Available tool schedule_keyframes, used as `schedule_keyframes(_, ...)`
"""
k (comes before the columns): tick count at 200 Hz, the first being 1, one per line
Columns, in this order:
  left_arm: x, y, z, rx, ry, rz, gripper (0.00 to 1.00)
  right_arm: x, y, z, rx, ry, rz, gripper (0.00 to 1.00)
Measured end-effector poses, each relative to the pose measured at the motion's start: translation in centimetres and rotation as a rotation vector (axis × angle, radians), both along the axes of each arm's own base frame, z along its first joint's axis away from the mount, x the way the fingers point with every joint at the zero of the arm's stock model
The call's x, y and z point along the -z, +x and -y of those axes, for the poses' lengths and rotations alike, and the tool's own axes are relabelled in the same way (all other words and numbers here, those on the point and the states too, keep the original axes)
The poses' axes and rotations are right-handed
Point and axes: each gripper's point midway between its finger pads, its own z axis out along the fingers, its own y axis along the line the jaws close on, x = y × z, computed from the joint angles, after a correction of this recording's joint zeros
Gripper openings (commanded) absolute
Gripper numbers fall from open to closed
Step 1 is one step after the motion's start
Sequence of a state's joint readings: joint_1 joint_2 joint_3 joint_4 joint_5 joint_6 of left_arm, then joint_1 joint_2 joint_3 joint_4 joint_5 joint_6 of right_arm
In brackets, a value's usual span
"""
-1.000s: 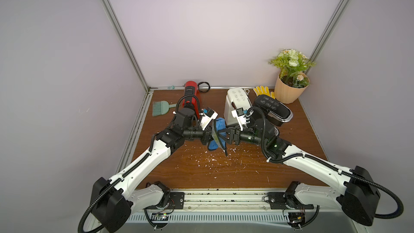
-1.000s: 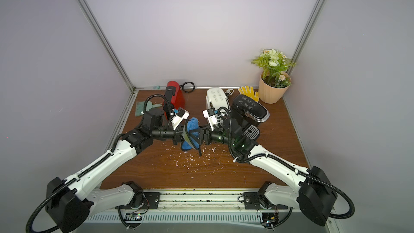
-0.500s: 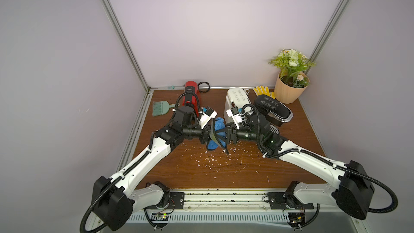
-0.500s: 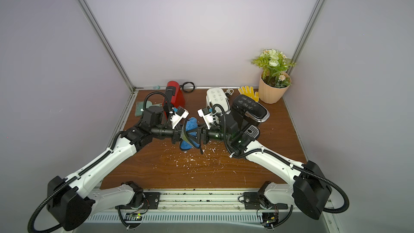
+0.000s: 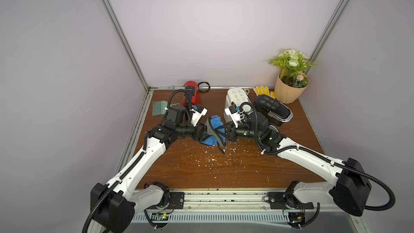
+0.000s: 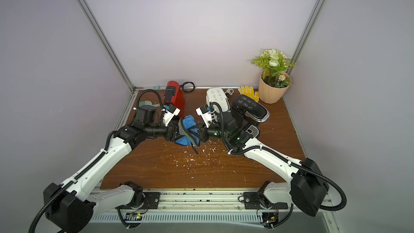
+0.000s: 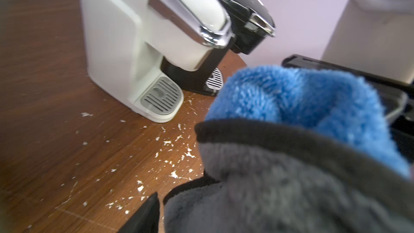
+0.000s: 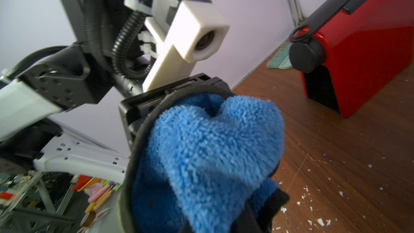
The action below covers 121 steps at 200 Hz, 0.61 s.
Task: Wipe the surface of a coffee machine
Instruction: Adjust the cleaning item.
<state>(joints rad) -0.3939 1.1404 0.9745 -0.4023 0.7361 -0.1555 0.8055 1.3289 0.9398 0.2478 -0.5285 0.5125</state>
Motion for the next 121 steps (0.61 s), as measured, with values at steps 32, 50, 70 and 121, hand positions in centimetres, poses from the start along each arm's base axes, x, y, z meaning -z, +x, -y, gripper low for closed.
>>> schedule_keyframes(32, 0.2, 1.9, -1.4, -0.114, 0.078, 0.044, 0.75, 0.4, 2.0, -1.0, 0.06, -0.016, -0.015, 0.04)
schedule_keyframes(50, 0.1, 3.2, -2.6, -0.191, 0.117, 0.067, 0.76, 0.2, 3.0, -1.4, 0.093, -0.021, -0.014, 0.03)
schedule_keyframes(70, -0.5, 4.5, -4.4, -0.282, 0.127, 0.085, 0.78, -0.5, 4.3, -2.3, 0.125, -0.02, -0.009, 0.03)
schedule_keyframes(121, -0.9, 8.3, -13.6, -0.652, 0.132, 0.05, 0.78, -4.1, 8.5, -5.0, 0.215, 0.021, 0.05, 0.03)
